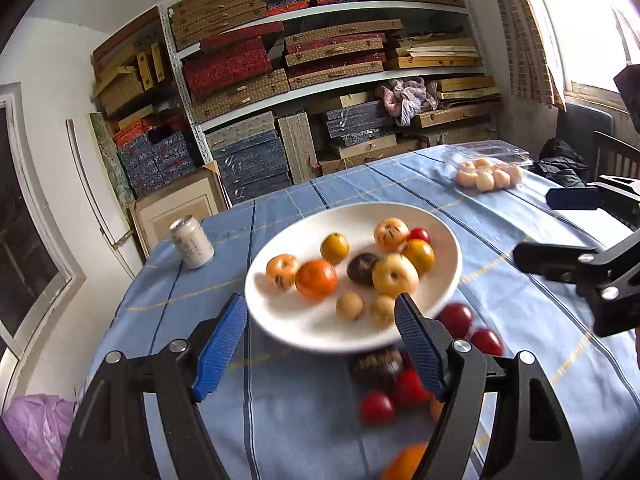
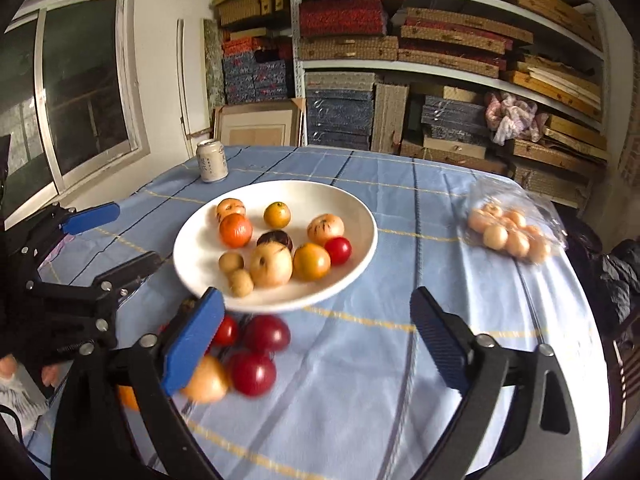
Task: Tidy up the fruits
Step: 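Move the left tool to the large tangerine and close around it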
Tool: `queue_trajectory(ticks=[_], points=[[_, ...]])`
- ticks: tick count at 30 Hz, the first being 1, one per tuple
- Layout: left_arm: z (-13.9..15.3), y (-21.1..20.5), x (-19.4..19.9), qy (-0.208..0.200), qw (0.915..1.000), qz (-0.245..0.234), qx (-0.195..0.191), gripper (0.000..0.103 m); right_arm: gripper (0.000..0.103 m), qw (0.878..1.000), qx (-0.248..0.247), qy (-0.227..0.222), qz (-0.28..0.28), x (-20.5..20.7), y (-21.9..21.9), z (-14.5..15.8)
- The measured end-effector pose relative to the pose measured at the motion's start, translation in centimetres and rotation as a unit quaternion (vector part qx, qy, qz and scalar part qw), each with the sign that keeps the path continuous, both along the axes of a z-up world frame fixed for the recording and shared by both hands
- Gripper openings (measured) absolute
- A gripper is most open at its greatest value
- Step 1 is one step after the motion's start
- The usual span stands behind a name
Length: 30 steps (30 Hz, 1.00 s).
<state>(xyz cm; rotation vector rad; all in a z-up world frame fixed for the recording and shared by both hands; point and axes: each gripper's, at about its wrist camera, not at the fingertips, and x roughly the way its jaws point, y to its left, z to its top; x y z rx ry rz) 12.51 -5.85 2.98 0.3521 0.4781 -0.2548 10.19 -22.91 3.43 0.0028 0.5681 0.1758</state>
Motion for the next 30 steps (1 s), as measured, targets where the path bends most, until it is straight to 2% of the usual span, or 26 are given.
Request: queue_trajectory(ticks=[3, 9, 15, 20, 30], points=[[-0.6, 0.3, -1.9, 0.001, 1.0, 0.002, 0.002, 0.077, 0.097, 1.0, 0.008, -0.011, -0.01, -2.4, -0.9, -0.8], [-2.1, 0.4, -4.4, 0.022, 0.9997, 0.003, -0.004, 0.079, 0.099, 0.999, 0.043, 0.0, -0.023, -3.9, -3.1, -2.1], [-4.5, 1.1, -6.0, 0.087, 0.9952, -0.035, -0.03, 0.08, 0.099, 0.997, 0.062, 0.011, -0.035, -3.5, -3.8, -2.5], [-5.4, 1.8, -6.4, 0.125, 0.9876, -0.073, -0.06, 0.08, 0.099, 0.998, 0.057, 0.025, -0.031, -3.0, -3.3, -2.9], [-6.9, 1.3, -5.7, 0.166, 0.9817, -0.077, -0.052, 0.08, 0.099, 0.997, 0.063, 0.032, -0.033, -2.9, -3.4, -2.9]])
